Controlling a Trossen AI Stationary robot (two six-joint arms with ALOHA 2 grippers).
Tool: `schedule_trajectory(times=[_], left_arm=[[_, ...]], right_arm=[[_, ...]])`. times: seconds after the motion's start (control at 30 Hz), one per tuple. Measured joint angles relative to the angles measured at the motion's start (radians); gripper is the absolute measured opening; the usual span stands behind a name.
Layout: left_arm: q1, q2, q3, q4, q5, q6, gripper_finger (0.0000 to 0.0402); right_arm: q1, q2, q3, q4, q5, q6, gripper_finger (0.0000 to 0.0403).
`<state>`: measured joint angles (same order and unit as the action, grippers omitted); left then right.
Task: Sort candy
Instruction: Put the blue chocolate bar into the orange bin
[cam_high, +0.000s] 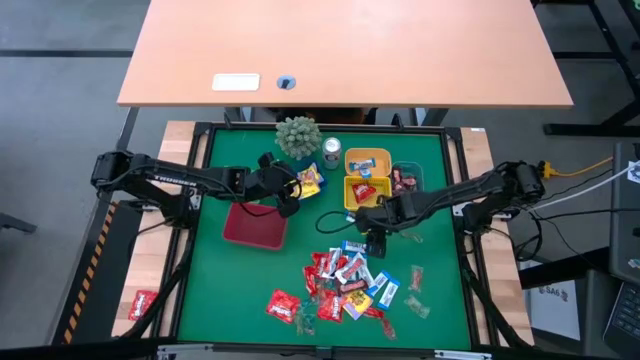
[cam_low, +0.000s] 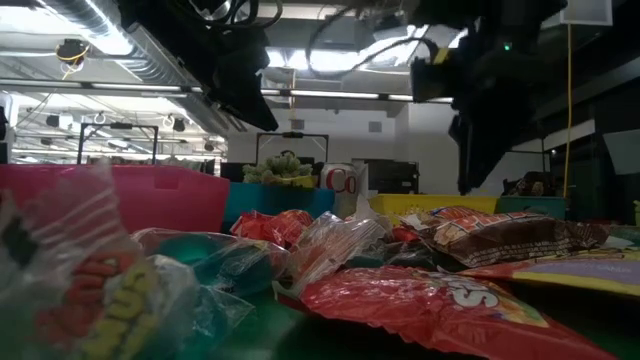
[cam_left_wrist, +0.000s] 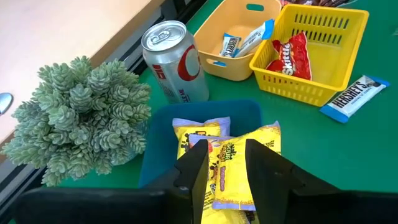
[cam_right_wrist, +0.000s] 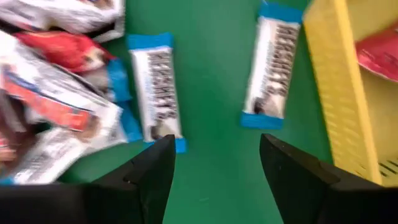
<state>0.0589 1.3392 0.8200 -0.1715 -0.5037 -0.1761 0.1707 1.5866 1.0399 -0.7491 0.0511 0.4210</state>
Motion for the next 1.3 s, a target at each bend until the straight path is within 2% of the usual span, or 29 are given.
schedule_trajectory(times=[0.13,0.37,0.53,0.67,0.73,0.83,0.93,1.03,1.3], left_arm=[[0.000,0.000,0.000,0.000,0.000,0.000,0.0093],[-0.002,0.000,0.000,0.000,0.000,-0.003,0.0093],[-0.009,0.000,0.000,0.001,0.000,-0.005,0.0093],[-0.009,0.000,0.000,0.002,0.000,-0.005,0.0093],[-0.009,0.000,0.000,0.003,0.000,-0.005,0.0092],[-0.009,0.000,0.000,0.005,0.000,-0.005,0.0092],[-0.009,0.000,0.000,0.005,0.000,-0.005,0.0092],[-0.009,0.000,0.000,0.005,0.000,-0.005,0.0092],[-0.009,0.000,0.000,0.005,0.000,-0.005,0.0092]], right_arm=[[0.000,0.000,-0.036,0.021,0.049,0.050,0.0232],[0.047,-0.014,-0.070,-0.008,0.060,0.038,0.0232],[0.136,-0.110,-0.110,-0.038,0.100,0.035,0.0232],[0.159,-0.228,-0.192,-0.025,0.130,0.097,0.0232],[0.159,-0.287,-0.256,0.029,0.166,0.139,0.0232],[0.159,-0.360,-0.364,0.210,0.211,0.184,0.0232],[0.158,-0.378,-0.447,0.426,0.231,0.178,0.0232],[0.157,-0.364,-0.497,0.576,0.319,0.156,0.0232],[0.156,-0.253,-0.515,0.655,0.423,0.150,0.0232]])
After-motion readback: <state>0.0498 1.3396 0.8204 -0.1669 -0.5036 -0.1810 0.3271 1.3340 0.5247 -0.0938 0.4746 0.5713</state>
